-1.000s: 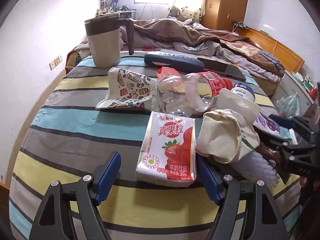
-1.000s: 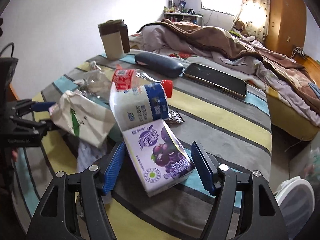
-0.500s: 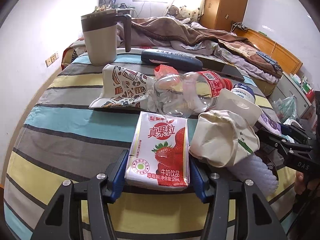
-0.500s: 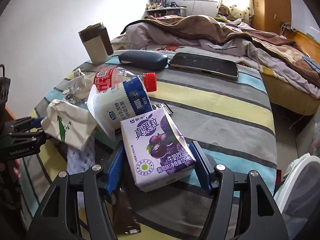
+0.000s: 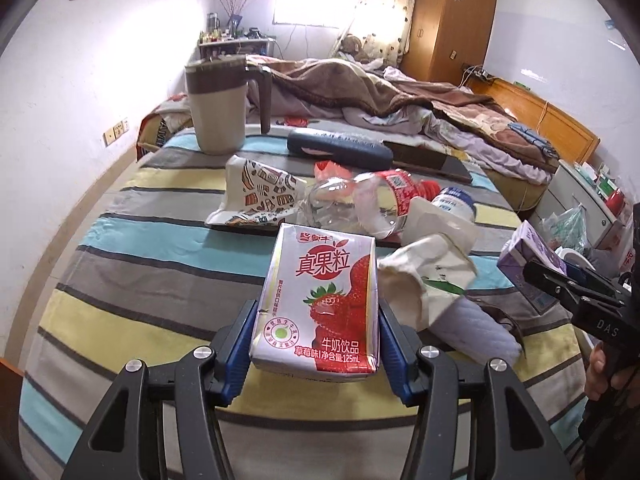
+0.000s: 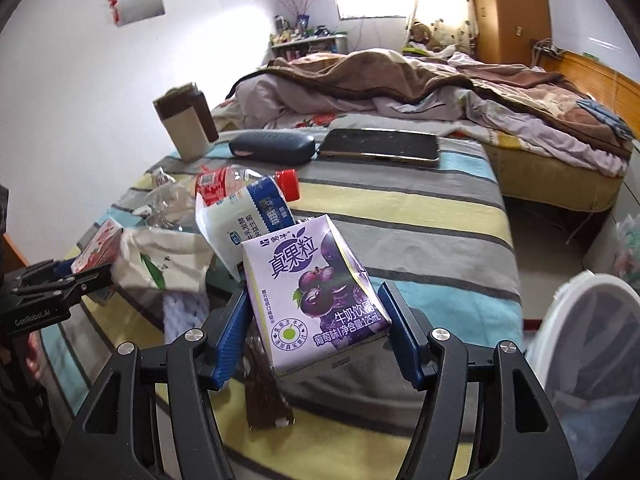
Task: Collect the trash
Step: 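Carry both milk cartons over the white bin and release them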
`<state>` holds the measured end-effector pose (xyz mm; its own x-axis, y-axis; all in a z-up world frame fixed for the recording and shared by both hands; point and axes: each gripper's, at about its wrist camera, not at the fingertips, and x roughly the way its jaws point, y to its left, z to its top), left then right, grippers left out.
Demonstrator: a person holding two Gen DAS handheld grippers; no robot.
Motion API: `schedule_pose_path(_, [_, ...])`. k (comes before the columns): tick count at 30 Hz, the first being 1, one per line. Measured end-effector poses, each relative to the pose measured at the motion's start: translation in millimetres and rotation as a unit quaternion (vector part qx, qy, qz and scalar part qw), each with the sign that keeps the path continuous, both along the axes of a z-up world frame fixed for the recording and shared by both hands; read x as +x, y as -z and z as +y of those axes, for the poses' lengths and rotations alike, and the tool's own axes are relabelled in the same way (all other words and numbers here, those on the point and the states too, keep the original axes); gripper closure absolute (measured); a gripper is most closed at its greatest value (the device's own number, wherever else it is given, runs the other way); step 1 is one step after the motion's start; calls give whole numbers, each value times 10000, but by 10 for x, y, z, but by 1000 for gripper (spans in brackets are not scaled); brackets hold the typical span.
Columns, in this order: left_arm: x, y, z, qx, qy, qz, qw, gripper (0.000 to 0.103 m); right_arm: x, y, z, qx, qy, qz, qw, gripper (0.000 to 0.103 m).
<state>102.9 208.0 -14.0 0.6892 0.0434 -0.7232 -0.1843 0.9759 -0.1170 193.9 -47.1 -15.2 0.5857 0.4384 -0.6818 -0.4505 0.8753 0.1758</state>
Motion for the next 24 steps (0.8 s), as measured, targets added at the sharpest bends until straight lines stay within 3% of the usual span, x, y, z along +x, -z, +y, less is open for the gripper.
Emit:
schedule_pose_path(10, [-232, -269, -218, 99, 125, -289, 9995, 47, -241, -149, -275, 327, 371, -183, 9986, 38])
schedule_pose_path(24, [-153, -446, -1212, 157, 1090, -486, 9927, 47, -483, -280, -907, 412, 1059, -387, 9928, 38])
